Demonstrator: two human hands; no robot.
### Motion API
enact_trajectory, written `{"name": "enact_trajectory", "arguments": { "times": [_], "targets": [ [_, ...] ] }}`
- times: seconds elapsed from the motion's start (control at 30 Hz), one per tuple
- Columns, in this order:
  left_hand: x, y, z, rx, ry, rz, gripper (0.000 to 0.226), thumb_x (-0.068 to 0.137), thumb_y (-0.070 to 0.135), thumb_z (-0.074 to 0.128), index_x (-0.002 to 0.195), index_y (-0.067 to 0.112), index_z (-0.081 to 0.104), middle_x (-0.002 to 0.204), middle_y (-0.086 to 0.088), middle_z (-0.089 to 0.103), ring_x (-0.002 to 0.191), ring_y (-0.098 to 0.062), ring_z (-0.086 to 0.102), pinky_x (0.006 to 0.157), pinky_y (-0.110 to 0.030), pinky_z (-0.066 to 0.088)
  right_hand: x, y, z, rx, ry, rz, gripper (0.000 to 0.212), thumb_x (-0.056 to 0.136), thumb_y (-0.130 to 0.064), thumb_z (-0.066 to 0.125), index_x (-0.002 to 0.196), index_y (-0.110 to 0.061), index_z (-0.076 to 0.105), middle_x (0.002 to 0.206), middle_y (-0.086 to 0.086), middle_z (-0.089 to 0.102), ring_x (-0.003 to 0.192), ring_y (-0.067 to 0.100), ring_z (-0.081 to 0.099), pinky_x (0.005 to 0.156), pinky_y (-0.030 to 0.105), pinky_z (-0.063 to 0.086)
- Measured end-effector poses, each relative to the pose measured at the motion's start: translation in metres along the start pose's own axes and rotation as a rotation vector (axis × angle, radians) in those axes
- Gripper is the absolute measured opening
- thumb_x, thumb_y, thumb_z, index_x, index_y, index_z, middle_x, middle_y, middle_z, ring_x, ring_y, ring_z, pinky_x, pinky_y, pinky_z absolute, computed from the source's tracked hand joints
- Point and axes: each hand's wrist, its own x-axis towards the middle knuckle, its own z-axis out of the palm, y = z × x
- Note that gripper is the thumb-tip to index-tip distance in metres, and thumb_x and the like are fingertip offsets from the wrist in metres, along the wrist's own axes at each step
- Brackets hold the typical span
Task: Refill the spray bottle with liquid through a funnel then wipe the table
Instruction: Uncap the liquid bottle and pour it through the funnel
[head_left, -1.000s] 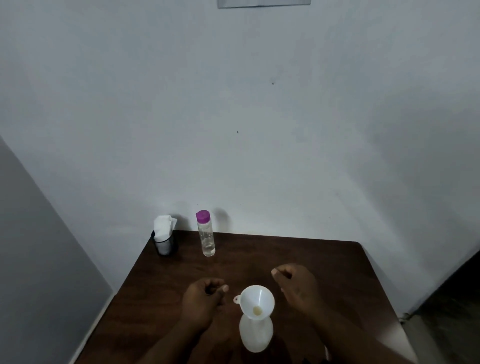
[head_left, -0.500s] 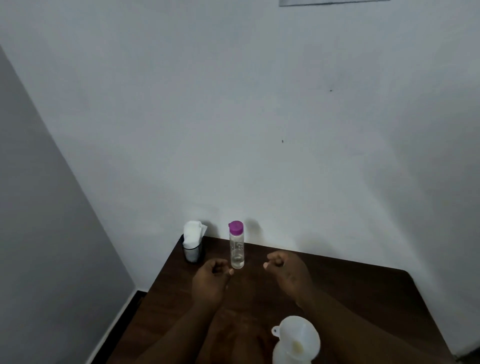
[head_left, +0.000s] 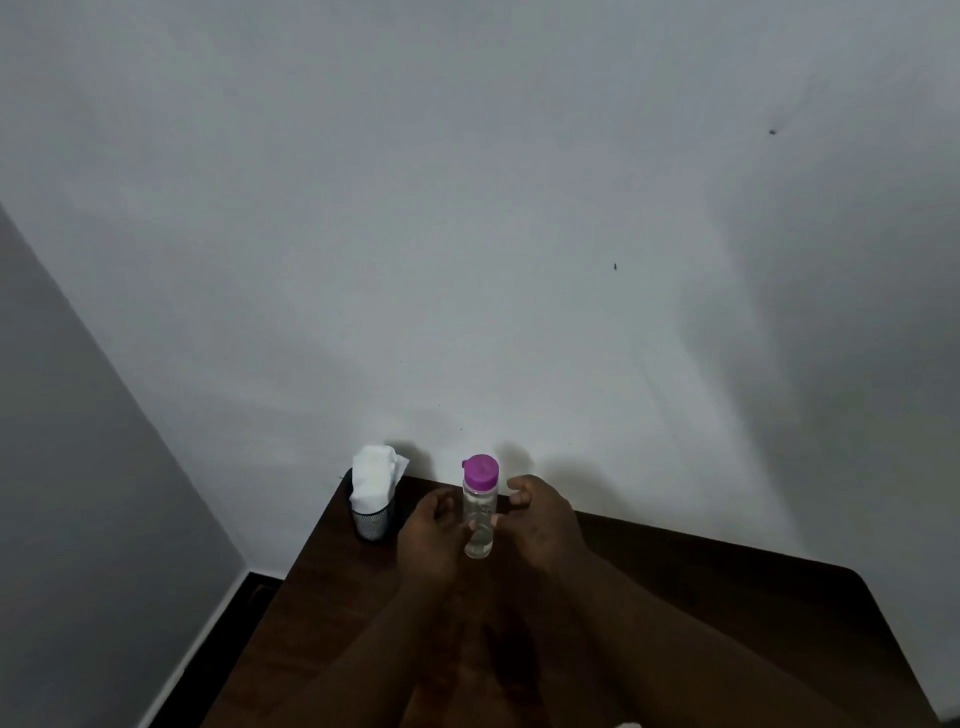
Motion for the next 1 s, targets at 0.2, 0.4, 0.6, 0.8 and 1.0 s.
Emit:
{"name": "enact_trajectory", "arguments": {
  "times": [0.2, 0.4, 0.6, 0.8, 1.0],
  "targets": [
    [0.013, 0.008, 0.014, 0.03, 0.028, 0.038, 0.029, 0.081, 0.019, 0.075, 0.109, 0.026, 0.071, 0.096, 0.011, 0.075, 0.091, -0.006, 0.069, 0.078, -0.021, 0.048, 0.026, -0.006, 0.014, 0.011, -0.005, -0.045, 0.049, 0.075, -0.026, 0.083, 0.12, -0.022, 0.063, 0.116, -0.004, 0.07, 0.103, 0.016, 0.066, 0.091, 0.034, 0.053],
    [0.009, 0.01, 0.017, 0.1, 0.069, 0.103, 0.021, 0.082, 0.025, 0.072, 0.101, 0.03, 0.072, 0.088, 0.013, 0.074, 0.086, 0.001, 0.067, 0.071, -0.016, 0.044, 0.026, -0.003, 0.019, 0.012, 0.04, -0.056, 0.04, 0.077, -0.028, 0.082, 0.112, -0.022, 0.064, 0.107, -0.005, 0.071, 0.097, 0.017, 0.067, 0.088, 0.034, 0.055],
    [-0.017, 0.019, 0.015, 0.094, 0.071, 0.14, 0.018, 0.078, 0.026, 0.077, 0.095, 0.032, 0.072, 0.085, 0.014, 0.074, 0.082, 0.001, 0.067, 0.075, -0.025, 0.051, 0.005, 0.011, 0.001, 0.064, 0.012, -0.084, 0.042, 0.067, -0.032, 0.081, 0.107, -0.029, 0.066, 0.099, -0.011, 0.073, 0.09, 0.01, 0.069, 0.087, 0.038, 0.057],
    [-0.056, 0.042, 0.019, 0.079, 0.011, 0.219, 0.024, 0.078, 0.025, 0.081, 0.099, 0.033, 0.073, 0.087, 0.019, 0.074, 0.083, 0.006, 0.068, 0.074, -0.017, 0.051, -0.027, 0.018, -0.04, 0.12, -0.03, -0.16, 0.044, 0.064, -0.027, 0.088, 0.104, -0.032, 0.073, 0.1, -0.011, 0.076, 0.09, 0.007, 0.072, 0.089, 0.038, 0.059],
    [-0.103, 0.077, 0.03, 0.046, -0.096, 0.359, 0.033, 0.081, 0.015, 0.079, 0.107, 0.034, 0.072, 0.094, 0.018, 0.076, 0.089, 0.006, 0.069, 0.082, -0.025, 0.058, -0.069, 0.028, -0.09, 0.211, -0.016, -0.204, 0.059, 0.061, -0.032, 0.092, 0.116, -0.025, 0.07, 0.111, -0.005, 0.069, 0.098, 0.012, 0.071, 0.089, 0.04, 0.059]
  ]
}}
